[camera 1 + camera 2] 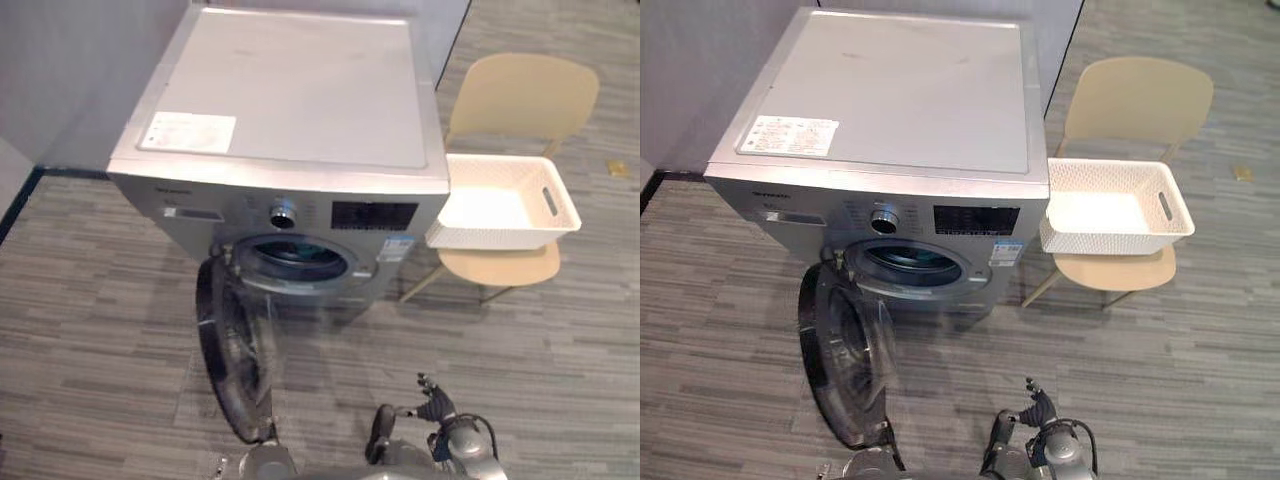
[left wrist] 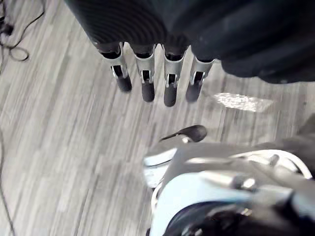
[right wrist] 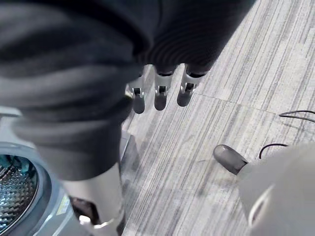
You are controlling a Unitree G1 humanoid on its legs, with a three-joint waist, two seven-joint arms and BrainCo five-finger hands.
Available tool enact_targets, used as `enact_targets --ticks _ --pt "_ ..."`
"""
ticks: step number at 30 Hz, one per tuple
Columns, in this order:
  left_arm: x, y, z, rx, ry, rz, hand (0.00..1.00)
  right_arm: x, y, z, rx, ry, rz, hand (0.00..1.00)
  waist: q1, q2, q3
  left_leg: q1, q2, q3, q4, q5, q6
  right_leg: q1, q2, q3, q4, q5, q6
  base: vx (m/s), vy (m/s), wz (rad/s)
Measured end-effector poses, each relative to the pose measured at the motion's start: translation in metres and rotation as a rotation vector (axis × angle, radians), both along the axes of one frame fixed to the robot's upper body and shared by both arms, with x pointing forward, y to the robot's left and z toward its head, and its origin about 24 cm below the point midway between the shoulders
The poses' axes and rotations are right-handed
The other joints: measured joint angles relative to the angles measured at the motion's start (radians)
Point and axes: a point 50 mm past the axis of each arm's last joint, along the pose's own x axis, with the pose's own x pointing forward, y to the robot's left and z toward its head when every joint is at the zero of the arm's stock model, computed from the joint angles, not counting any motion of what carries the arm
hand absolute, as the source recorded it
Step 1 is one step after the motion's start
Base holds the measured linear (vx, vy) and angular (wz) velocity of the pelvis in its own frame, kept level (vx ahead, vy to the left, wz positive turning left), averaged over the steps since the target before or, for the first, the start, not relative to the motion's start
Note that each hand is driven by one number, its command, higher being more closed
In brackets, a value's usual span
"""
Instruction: Pick up the laundry basket with both hands and put the clothes into the washing machine.
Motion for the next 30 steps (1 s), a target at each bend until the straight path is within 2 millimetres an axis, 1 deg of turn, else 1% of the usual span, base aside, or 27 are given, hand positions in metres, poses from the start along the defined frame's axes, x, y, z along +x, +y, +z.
enact_targets --ticks 2,3,4,5,6,7,8,9,10,11,12,13,14,15,16,17,18,21,23,24,26,27,29,30 --pt "0.013 -0.005 0.0 0.015 -0.019 -0.075 0.0 0.0 0.0 -0.001 -0.001 0.004 0.004 0.0 -0.003 0.01 -0.011 0.022 -0.002 0.044 0.002 -0.012 -0.003 -0.006 0.01 0.046 -0.012 0.017 -0.002 -0.04 -0.004 -0.72" --pt "0.032 -0.009 0.002 0.023 -0.055 -0.16 0.0 0.001 0.001 -0.001 -0.004 0.004 0.013 0.0 -0.012 0.018 -0.015 0.029 -0.002 0.083 0.014 -0.026 -0.003 -0.011 0.017 0.088 -0.036 0.039 -0.004 -0.09 -0.004 -0.95" --pt "0.058 -0.015 0.006 0.042 -0.113 -0.257 0.0 0.006 0.001 0.0 -0.011 0.003 0.036 0.0 -0.035 0.024 -0.017 0.024 -0.003 0.118 0.027 -0.033 -0.006 -0.03 0.021 0.125 -0.056 0.067 -0.001 -0.1 -0.012 -0.95" --pt "0.07 -0.015 0.009 0.064 -0.138 -0.263 0.0 0.009 0.002 0.001 -0.016 -0.002 0.051 0.0 -0.047 0.025 -0.017 0.018 -0.004 0.135 0.03 -0.035 -0.007 -0.045 0.023 0.144 -0.065 0.081 -0.002 -0.1 -0.029 -0.86" --pt "0.095 -0.01 0.017 0.114 -0.197 -0.303 0.0 0.015 0.001 0.004 -0.025 -0.022 0.066 0.0 -0.073 0.028 -0.017 -0.008 -0.009 0.158 0.034 -0.034 -0.006 -0.081 0.026 0.175 -0.077 0.11 -0.006 -0.09 -0.052 -0.7" --pt "0.127 -0.009 0.029 0.165 -0.28 -0.371 0.0 0.02 -0.003 0.006 -0.037 -0.035 0.067 0.0 -0.09 0.028 -0.016 -0.044 -0.018 0.17 0.036 -0.033 -0.005 -0.123 0.025 0.196 -0.089 0.138 -0.013 -0.09 -0.051 -0.56" --pt "0.146 -0.01 0.038 0.19 -0.329 -0.413 0.0 0.022 -0.005 0.007 -0.044 -0.036 0.066 0.0 -0.097 0.028 -0.016 -0.061 -0.021 0.173 0.038 -0.032 -0.004 -0.14 0.024 0.205 -0.095 0.149 -0.013 -0.09 -0.042 -0.3" --pt "0.174 -0.015 0.052 0.238 -0.404 -0.476 0.0 0.023 -0.008 0.008 -0.055 -0.04 0.066 0.0 -0.111 0.027 -0.015 -0.082 -0.023 0.174 0.043 -0.029 0.0 -0.161 0.022 0.213 -0.103 0.165 -0.014 -0.09 -0.02 -0.16" --pt "0.216 -0.025 0.078 0.296 -0.526 -0.549 0.0 0.025 -0.01 0.009 -0.064 -0.046 0.066 0.0 -0.128 0.02 -0.006 -0.097 -0.023 0.176 0.049 -0.027 0.002 -0.169 0.021 0.218 -0.116 0.18 -0.015 -0.08 -0.01 -0.1" --pt "0.25 -0.031 0.102 0.36 -0.601 -0.582 0.0 0.026 -0.01 0.01 -0.07 -0.052 0.065 0.0 -0.151 0.009 0.004 -0.102 -0.021 0.176 0.051 -0.025 0.005 -0.171 0.021 0.219 -0.125 0.188 -0.017 -0.09 -0.01 -0.06" --pt "0.264 -0.036 0.114 0.391 -0.643 -0.608 0.0 0.028 -0.009 0.01 -0.075 -0.059 0.066 0.0 -0.166 0.002 0.012 -0.103 -0.019 0.176 0.051 -0.023 0.008 -0.171 0.021 0.22 -0.126 0.189 -0.017 -0.06 -0.001 -0.01" --pt "0.29 -0.062 0.138 0.433 -0.746 -0.711 0.0 0.027 -0.007 0.01 -0.079 -0.059 0.071 0.0 -0.176 -0.011 0.022 -0.108 -0.015 0.176 0.052 -0.021 0.01 -0.176 0.019 0.22 -0.125 0.19 -0.018 -0.05 -0.002 0.0" --pt "0.303 -0.085 0.153 0.449 -0.818 -0.788 0.0 0.026 -0.007 0.009 -0.082 -0.058 0.072 0.0 -0.178 -0.022 0.028 -0.113 -0.016 0.176 0.051 -0.021 0.011 -0.182 0.018 0.222 -0.123 0.191 -0.017 -0.03 0.007 -0.03" --pt "0.316 -0.11 0.169 0.52 -0.891 -0.874 0.0 0.029 -0.003 0.01 -0.084 -0.07 0.081 0.0 -0.192 -0.04 0.039 -0.115 -0.017 0.179 0.048 -0.02 0.012 -0.186 0.019 0.227 -0.124 0.192 -0.015 -0.01 0.008 -0.08" --pt "0.319 -0.122 0.173 0.54 -0.91 -0.911 0.0 0.031 0.001 0.011 -0.083 -0.082 0.077 0.0 -0.201 -0.049 0.042 -0.112 -0.015 0.187 0.046 -0.02 0.012 -0.189 0.021 0.232 -0.123 0.192 -0.016 0.0 0.01 -0.24" --pt "0.32 -0.14 0.176 0.562 -0.928 -0.975 0.0 0.033 0.006 0.013 -0.078 -0.112 0.071 0.0 -0.215 -0.062 0.041 -0.109 -0.012 0.203 0.044 -0.02 0.012 -0.195 0.025 0.245 -0.123 0.194 -0.016 0.03 0.005 -0.28" --pt "0.317 -0.154 0.174 0.544 -0.926 -1.027 0.0 0.032 0.009 0.015 -0.077 -0.137 0.061 0.0 -0.224 -0.062 0.042 -0.107 -0.01 0.204 0.039 -0.021 0.011 -0.198 0.031 0.247 -0.123 0.194 -0.016 0.04 0.002 -0.28" --pt "0.306 -0.176 0.165 0.495 -0.913 -1.092 0.0 0.031 0.014 0.014 -0.064 -0.141 0.05 0.0 -0.216 -0.059 0.043 -0.111 0.002 0.196 0.025 -0.018 0.007 -0.2 0.045 0.241 -0.13 0.192 -0.014 0.07 -0.009 0.0" --pt "0.305 -0.181 0.165 0.48 -0.915 -1.115 0.0 0.036 0.019 0.018 -0.057 -0.167 0.045 0.0 -0.212 -0.057 0.045 -0.122 0.003 0.183 0.018 -0.013 0.001 -0.2 0.045 0.229 -0.137 0.192 -0.014 0.04 0.002 0.18" --pt "0.306 -0.185 0.167 0.454 -0.924 -1.099 0.0 0.041 0.023 0.021 -0.044 -0.187 0.034 0.0 -0.209 -0.056 0.046 -0.127 0.002 0.174 0.017 -0.013 0.001 -0.2 0.043 0.222 -0.138 0.192 -0.014 0.03 0.019 0.15" --pt "0.307 -0.19 0.172 0.416 -0.948 -1.068 0.0 0.042 0.026 0.022 -0.027 -0.194 0.026 0.0 -0.191 -0.056 0.046 -0.128 -0.001 0.168 0.019 -0.013 0.001 -0.196 0.038 0.217 -0.137 0.192 -0.014 0.03 0.033 0.15" --pt "0.308 -0.19 0.174 0.397 -0.966 -1.043 0.0 0.042 0.029 0.022 -0.016 -0.194 0.023 0.0 -0.178 -0.054 0.047 -0.129 -0.002 0.156 0.021 -0.013 0.001 -0.189 0.034 0.212 -0.137 0.192 -0.014 0.03 0.032 0.19" --pt "0.306 -0.188 0.177 0.372 -1.019 -1.007 0.0 0.04 0.031 0.019 -0.014 -0.182 0.037 0.0 -0.163 -0.046 0.052 -0.127 0.0 0.121 0.029 -0.013 0.002 -0.168 0.03 0.19 -0.138 0.192 -0.013 0.02 0.016 0.29" --pt "0.304 -0.185 0.179 0.368 -1.051 -0.988 0.0 0.04 0.031 0.019 -0.015 -0.177 0.037 0.0 -0.163 -0.04 0.055 -0.127 0.0 0.106 0.033 -0.013 0.002 -0.159 0.027 0.181 -0.138 0.19 -0.011 0.02 0.017 0.46"
